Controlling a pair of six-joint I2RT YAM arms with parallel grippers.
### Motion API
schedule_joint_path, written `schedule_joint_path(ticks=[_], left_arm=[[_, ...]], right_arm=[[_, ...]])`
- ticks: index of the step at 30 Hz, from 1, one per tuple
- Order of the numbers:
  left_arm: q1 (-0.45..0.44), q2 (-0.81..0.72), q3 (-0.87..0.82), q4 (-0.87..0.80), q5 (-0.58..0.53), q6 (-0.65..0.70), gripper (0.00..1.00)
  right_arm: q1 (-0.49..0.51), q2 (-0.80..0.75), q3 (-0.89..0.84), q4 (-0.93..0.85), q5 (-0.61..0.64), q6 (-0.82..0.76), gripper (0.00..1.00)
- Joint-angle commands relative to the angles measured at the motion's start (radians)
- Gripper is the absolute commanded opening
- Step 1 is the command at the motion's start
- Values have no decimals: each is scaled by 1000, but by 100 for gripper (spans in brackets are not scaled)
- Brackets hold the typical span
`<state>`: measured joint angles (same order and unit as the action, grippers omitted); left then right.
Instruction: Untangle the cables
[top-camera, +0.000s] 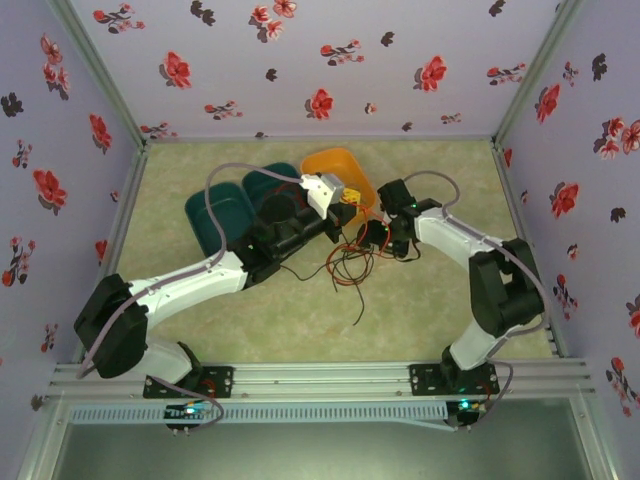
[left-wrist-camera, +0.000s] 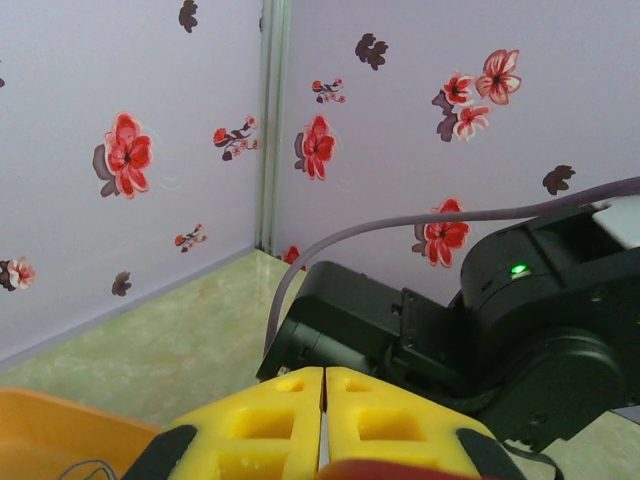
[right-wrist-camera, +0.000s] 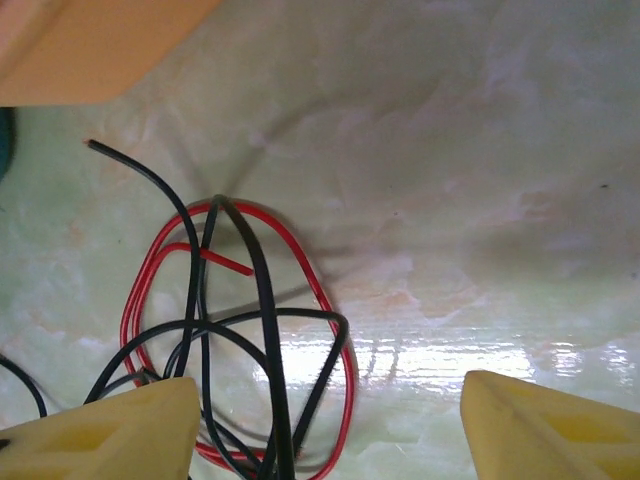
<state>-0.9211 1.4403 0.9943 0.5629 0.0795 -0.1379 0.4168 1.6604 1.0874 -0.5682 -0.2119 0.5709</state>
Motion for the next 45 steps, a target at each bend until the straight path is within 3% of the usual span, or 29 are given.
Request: schedule_joint_path(ticks=[1, 8, 16, 31, 45], left_arm=[[-4, -29, 4, 8, 4, 31, 8], [-4, -101, -16, -58, -64, 97, 8], [-4, -197, -42, -132, -149, 177, 9], [-4, -370, -37, -264, -295, 326, 0], [-4, -467, -25, -322, -363, 394, 0]], right_arm=[[-6, 20, -6, 24, -21, -10, 65], [-17, 32, -66, 39, 33, -14, 46], [-50, 67, -110, 50, 45, -14, 39], [-107, 45, -168, 41, 85, -22, 30], [-128, -4, -190, 1, 169, -31, 25]])
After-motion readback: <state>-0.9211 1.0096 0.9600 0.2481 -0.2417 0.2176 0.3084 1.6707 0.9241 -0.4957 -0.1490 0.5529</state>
